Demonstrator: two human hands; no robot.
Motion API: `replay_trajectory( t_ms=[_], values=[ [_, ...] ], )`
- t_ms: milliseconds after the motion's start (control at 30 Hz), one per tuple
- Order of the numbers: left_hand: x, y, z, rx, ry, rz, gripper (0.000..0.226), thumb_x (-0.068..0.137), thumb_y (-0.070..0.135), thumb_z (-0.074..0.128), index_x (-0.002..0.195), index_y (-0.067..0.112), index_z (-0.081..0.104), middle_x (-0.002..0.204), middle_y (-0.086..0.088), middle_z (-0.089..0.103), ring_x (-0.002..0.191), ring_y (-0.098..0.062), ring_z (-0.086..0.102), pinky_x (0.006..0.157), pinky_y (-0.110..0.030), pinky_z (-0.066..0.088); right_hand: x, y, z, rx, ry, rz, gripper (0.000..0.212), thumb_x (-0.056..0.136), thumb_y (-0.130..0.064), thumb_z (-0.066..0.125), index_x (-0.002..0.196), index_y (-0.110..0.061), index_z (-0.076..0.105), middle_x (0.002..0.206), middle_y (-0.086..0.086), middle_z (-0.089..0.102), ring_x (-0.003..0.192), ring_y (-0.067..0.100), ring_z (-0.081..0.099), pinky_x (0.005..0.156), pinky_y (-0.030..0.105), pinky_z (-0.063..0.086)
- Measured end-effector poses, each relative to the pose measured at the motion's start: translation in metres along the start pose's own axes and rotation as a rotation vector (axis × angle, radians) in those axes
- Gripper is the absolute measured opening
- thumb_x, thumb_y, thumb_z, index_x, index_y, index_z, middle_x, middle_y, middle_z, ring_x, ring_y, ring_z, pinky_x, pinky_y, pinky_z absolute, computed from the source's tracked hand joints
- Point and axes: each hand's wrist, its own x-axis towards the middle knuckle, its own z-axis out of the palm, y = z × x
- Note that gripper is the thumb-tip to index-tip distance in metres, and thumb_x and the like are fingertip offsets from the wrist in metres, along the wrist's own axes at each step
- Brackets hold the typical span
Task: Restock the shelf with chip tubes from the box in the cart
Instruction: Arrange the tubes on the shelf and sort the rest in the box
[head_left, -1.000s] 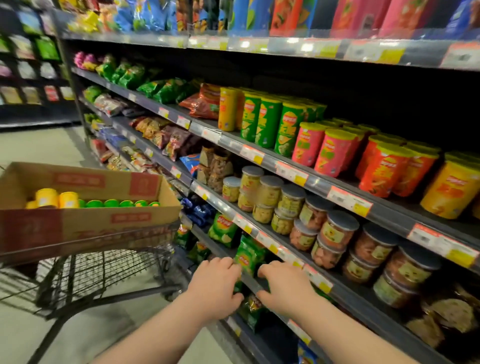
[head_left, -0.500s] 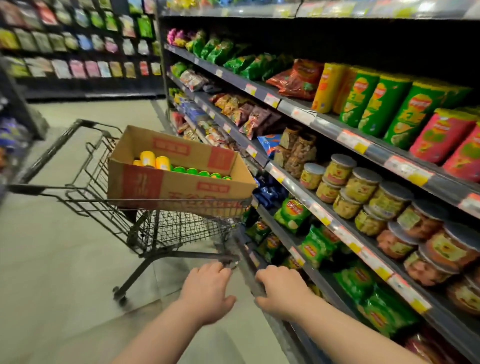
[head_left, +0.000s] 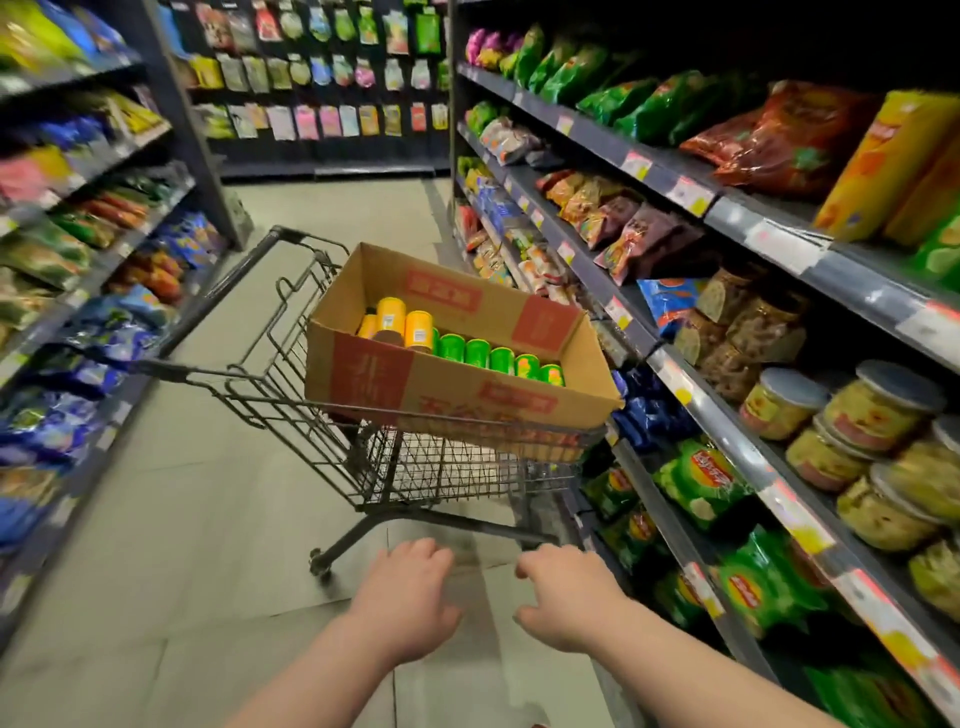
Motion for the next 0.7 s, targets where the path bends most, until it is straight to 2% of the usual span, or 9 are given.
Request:
replay_trajectory(
  t_ms=[233, 367, 700],
  values=[
    [0.074, 0.004, -0.03, -0.048, -0.01, -0.049, 0.053, 0.085, 0.047, 0.049, 0.133, 0.024, 0.045, 0.129, 0.005, 0.048, 0.12, -0.018, 0.047, 0.096, -0.033, 0.041, 0.065, 0.052, -0.036, 0.004, -0.003, -0.05, 0.047, 0.088, -0.042, 0.051, 0.13, -0.022, 0.048, 0.13, 0.006, 0.052, 0.121, 0.03, 0.047, 0.102, 0.043, 0.037],
    [0.102, 0.003, -0.039, -0.051, -0.015, -0.072, 0.054, 0.086, 0.049, 0.048, 0.134, 0.025, 0.042, 0.131, 0.004, 0.046, 0.122, -0.018, 0.045, 0.099, -0.032, 0.039, 0.097, 0.07, -0.05, 0.016, -0.027, -0.073, 0.043, 0.088, -0.04, 0.05, 0.128, -0.023, 0.049, 0.127, 0.006, 0.052, 0.119, 0.03, 0.047, 0.1, 0.042, 0.038],
    [0.15, -0.028, -0.055, -0.116, 0.018, -0.127, 0.058, 0.088, 0.049, 0.048, 0.14, 0.026, 0.037, 0.137, 0.006, 0.043, 0.126, -0.016, 0.043, 0.104, -0.032, 0.036, 0.163, 0.066, -0.079, 0.039, -0.068, -0.104, 0.046, 0.087, -0.041, 0.052, 0.129, -0.023, 0.048, 0.131, 0.005, 0.05, 0.122, 0.03, 0.046, 0.102, 0.044, 0.037]
  ],
)
